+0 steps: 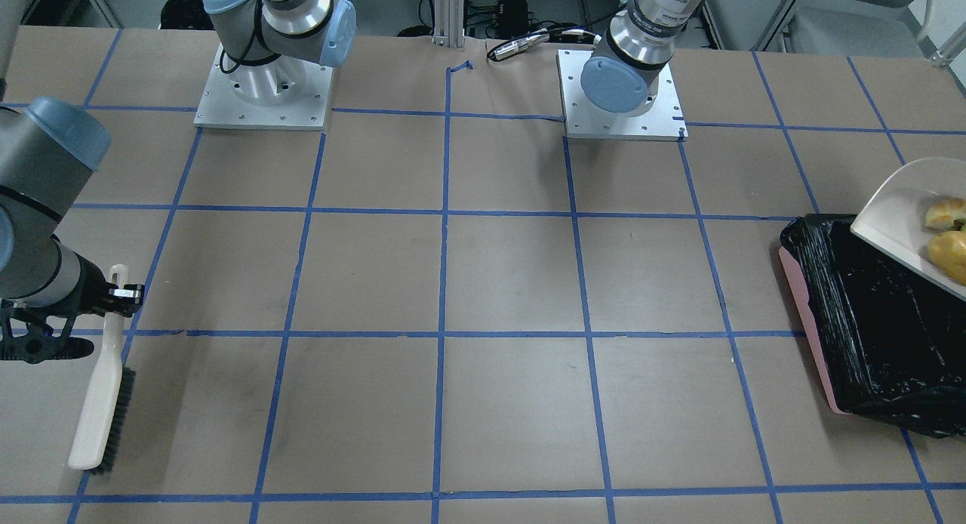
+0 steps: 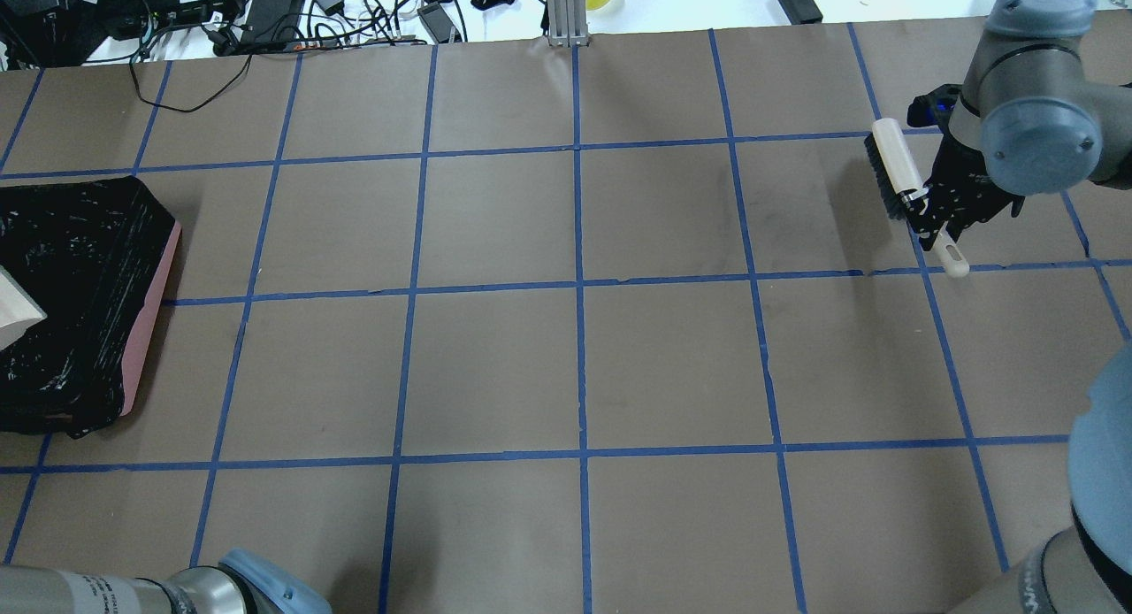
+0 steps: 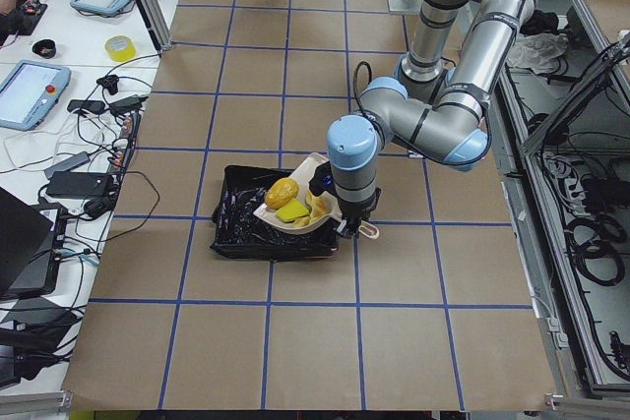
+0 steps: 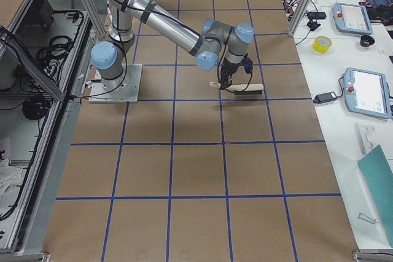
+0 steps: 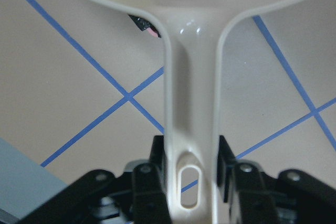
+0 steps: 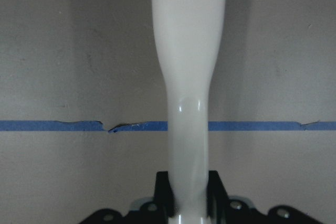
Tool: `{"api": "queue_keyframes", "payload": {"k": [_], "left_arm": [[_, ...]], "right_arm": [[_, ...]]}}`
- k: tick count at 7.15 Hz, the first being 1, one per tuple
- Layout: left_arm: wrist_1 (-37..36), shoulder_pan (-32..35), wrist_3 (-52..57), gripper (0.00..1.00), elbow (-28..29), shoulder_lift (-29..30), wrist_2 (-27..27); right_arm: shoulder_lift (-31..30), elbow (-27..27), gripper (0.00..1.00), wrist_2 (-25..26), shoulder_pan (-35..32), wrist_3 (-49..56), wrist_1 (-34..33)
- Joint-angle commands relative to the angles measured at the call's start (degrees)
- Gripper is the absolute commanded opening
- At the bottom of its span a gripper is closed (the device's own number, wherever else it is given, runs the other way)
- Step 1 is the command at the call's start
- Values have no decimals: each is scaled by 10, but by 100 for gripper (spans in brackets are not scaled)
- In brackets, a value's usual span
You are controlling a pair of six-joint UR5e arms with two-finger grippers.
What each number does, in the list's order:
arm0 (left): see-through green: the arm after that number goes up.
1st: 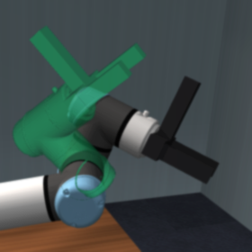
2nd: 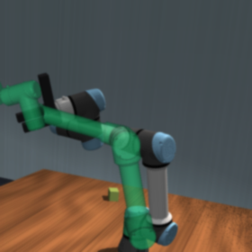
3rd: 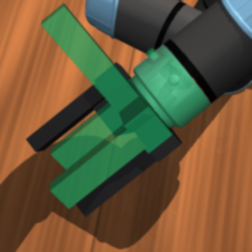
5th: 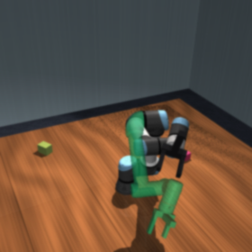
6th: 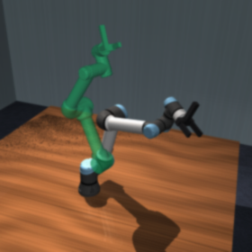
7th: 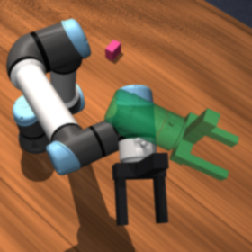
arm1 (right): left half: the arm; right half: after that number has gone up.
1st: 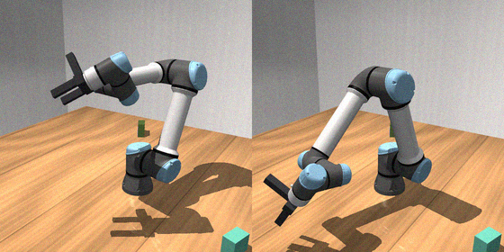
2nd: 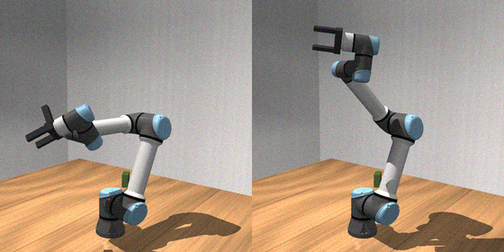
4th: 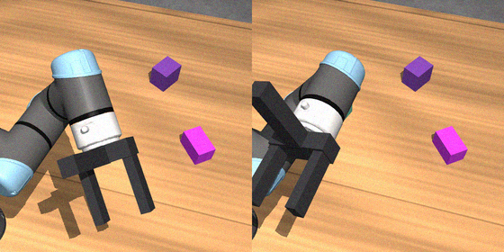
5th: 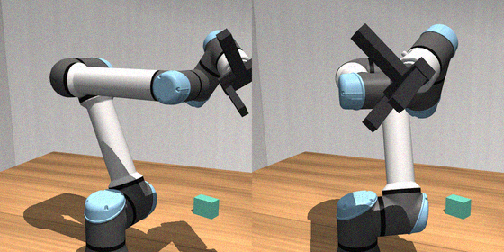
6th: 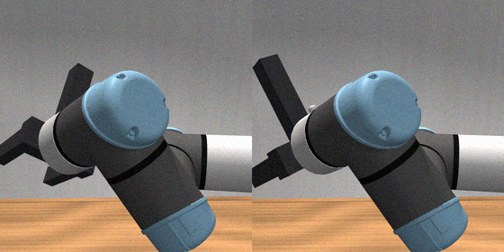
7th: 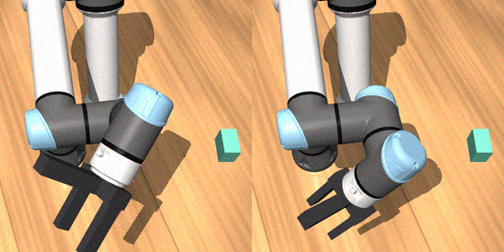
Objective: Sweep and dump trash into bin
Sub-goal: 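Tilt the dustpan over the black bin with the left gripper to dump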
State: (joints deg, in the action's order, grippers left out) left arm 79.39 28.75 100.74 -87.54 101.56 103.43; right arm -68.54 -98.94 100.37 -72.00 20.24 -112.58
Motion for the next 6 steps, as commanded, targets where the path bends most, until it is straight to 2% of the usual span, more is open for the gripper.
{"api": "queue_keyframes", "payload": {"k": [1,3,4,6], "left_arm": [[-33,56,8,0,14,4,118],[-89,97,38,0,13,11,201],[-93,107,39,0,12,13,235],[-147,175,38,0,-3,6,321]], "right_arm": [[9,-1,0,0,3,-1,0],[10,-1,0,0,3,-6,0],[15,-1,0,-1,3,-6,0],[15,-1,22,0,3,-2,0]]}}
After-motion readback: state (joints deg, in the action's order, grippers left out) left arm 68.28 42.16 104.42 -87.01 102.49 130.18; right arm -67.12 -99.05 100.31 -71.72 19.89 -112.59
